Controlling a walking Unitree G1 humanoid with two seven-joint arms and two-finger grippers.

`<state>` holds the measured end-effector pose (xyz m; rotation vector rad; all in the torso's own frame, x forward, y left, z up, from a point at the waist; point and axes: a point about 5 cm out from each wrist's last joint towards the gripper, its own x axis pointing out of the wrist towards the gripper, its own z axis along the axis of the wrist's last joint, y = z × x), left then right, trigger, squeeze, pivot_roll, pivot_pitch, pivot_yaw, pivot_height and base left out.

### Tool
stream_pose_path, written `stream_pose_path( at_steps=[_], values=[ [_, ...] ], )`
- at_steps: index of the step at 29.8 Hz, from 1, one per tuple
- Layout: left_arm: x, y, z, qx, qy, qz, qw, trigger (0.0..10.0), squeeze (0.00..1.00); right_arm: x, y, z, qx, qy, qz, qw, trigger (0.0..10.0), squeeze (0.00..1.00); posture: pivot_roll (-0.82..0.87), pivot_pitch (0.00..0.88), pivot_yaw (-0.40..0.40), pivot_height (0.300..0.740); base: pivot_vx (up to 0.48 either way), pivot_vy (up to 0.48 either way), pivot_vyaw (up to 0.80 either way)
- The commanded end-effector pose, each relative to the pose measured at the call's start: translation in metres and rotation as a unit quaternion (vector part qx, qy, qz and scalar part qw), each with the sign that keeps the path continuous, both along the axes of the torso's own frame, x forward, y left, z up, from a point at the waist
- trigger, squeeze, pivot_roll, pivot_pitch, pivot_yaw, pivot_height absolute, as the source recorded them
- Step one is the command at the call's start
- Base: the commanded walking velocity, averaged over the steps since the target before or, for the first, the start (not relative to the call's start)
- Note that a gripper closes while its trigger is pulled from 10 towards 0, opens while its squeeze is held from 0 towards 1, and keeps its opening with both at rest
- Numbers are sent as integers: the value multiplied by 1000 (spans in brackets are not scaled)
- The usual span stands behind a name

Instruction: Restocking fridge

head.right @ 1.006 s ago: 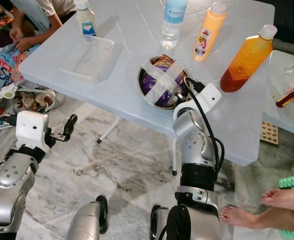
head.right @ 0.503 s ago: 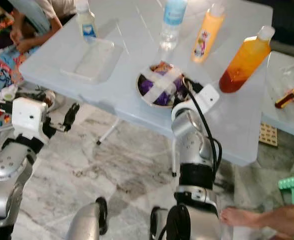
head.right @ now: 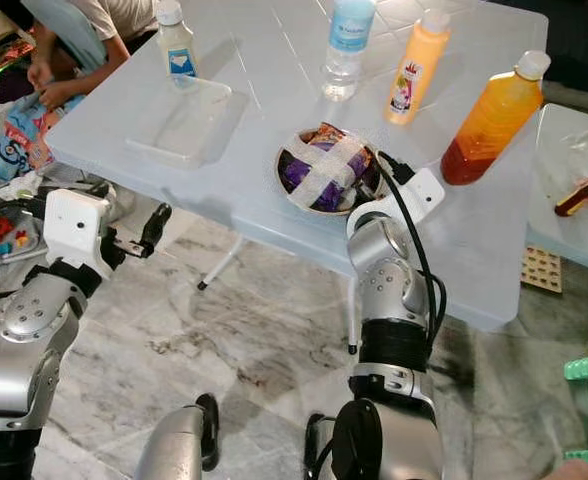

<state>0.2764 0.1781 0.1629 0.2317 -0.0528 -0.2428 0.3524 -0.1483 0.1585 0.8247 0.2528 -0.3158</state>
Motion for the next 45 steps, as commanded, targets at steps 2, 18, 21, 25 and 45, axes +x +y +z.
stream_pose_path(
  at_steps=[2,18,21,25,45],
  values=[
    [1,-3,-1,7,6,-20,1000,10000,0,-1,-9,-10,18,26,-28,999,0,0,66,176,76,740,0,0,0],
    [6,4,-1,-5,-20,20,1000,10000,0,12,-10,-8,1,22,-15,1000,0,0,60,107,-8,740,0,0,0],
    [3,5,-9,-4,-13,31,999,10000,0,11,-7,-14,-9,20,1,1000,0,0,84,87,-6,740,0,0,0],
    [-7,8,-19,-31,2,63,998,10000,0,7,5,-18,-76,-9,57,995,0,0,94,58,-21,740,0,0,0],
    [-30,7,-53,-98,50,123,986,10000,0,-39,5,-25,-267,-82,151,948,4431,0,53,36,-88,740,0,0,0]
  ],
)
